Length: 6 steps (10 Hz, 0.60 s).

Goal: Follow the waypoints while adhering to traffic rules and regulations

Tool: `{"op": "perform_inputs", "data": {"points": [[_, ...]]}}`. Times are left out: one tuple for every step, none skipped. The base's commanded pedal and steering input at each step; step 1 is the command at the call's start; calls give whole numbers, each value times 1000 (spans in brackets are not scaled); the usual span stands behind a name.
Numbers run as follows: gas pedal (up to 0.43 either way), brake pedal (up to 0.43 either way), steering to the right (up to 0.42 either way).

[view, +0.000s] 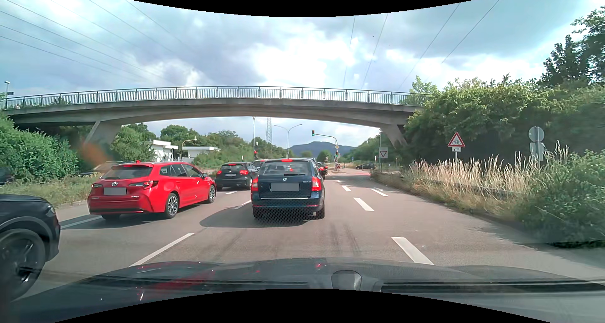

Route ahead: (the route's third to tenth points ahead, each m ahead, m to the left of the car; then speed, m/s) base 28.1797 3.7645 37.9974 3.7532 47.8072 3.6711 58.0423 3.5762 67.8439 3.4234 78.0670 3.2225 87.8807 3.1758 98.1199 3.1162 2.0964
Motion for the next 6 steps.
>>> {"op": "perform_inputs", "data": {"points": [[0,220,-12],[0,226,-13],[0,226,-13],[0,232,-13],[0,238,-12],[0,244,-12]]}}
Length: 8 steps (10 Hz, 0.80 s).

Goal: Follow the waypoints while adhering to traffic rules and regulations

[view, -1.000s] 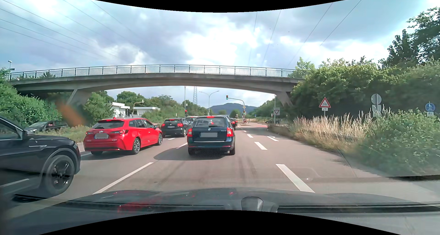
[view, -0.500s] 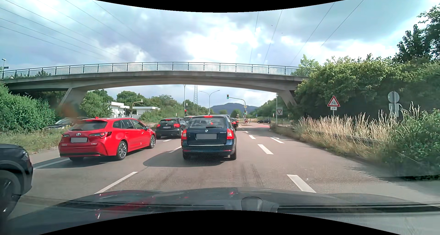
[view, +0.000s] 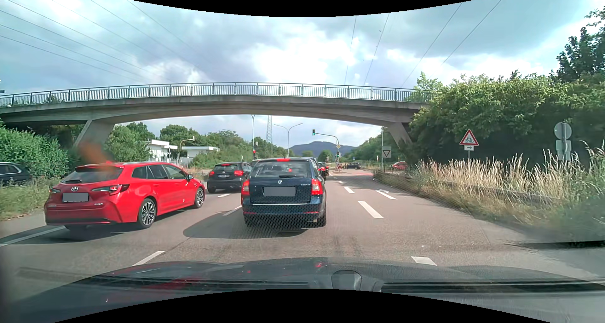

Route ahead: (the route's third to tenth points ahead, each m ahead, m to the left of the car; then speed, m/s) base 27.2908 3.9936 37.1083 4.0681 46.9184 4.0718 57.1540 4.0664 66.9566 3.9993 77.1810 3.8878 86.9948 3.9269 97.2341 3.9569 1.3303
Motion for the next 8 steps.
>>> {"op": "perform_inputs", "data": {"points": [[0,250,-11],[0,250,-11],[0,250,-11],[0,250,-11],[0,250,-11],[0,250,-11],[0,244,-11],[0,220,-11]]}}
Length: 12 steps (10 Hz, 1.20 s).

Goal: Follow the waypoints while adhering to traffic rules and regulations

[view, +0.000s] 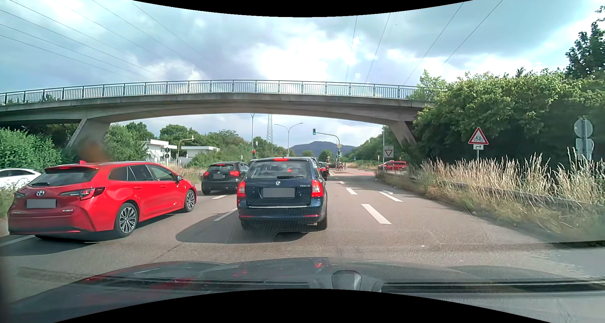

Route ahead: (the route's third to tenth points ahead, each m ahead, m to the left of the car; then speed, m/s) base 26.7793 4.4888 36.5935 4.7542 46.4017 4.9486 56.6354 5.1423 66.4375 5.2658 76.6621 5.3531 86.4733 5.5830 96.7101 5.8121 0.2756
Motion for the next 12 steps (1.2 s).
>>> {"op": "perform_inputs", "data": {"points": [[0,189,-11],[0,177,-11],[0,171,-11],[0,171,-11],[0,165,-11],[0,171,-11],[0,171,-11],[0,183,-8],[0,189,-5],[0,189,-3],[0,195,-3],[0,195,-4]]}}
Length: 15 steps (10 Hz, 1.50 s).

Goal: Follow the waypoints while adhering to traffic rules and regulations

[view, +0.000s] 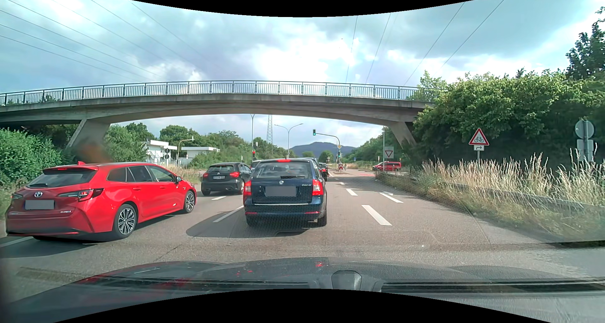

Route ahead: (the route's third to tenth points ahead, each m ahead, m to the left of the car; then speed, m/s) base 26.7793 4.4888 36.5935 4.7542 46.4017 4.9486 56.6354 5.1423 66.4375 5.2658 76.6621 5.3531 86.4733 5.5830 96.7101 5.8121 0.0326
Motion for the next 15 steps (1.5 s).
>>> {"op": "perform_inputs", "data": {"points": [[0,183,-5],[0,189,-7],[0,183,-7],[0,189,-7],[0,189,-7],[0,183,-7],[0,189,-8],[0,189,-8],[0,201,-8],[0,201,-8],[0,207,-8],[0,220,-8],[0,226,-8],[0,226,-8],[0,226,-8]]}}
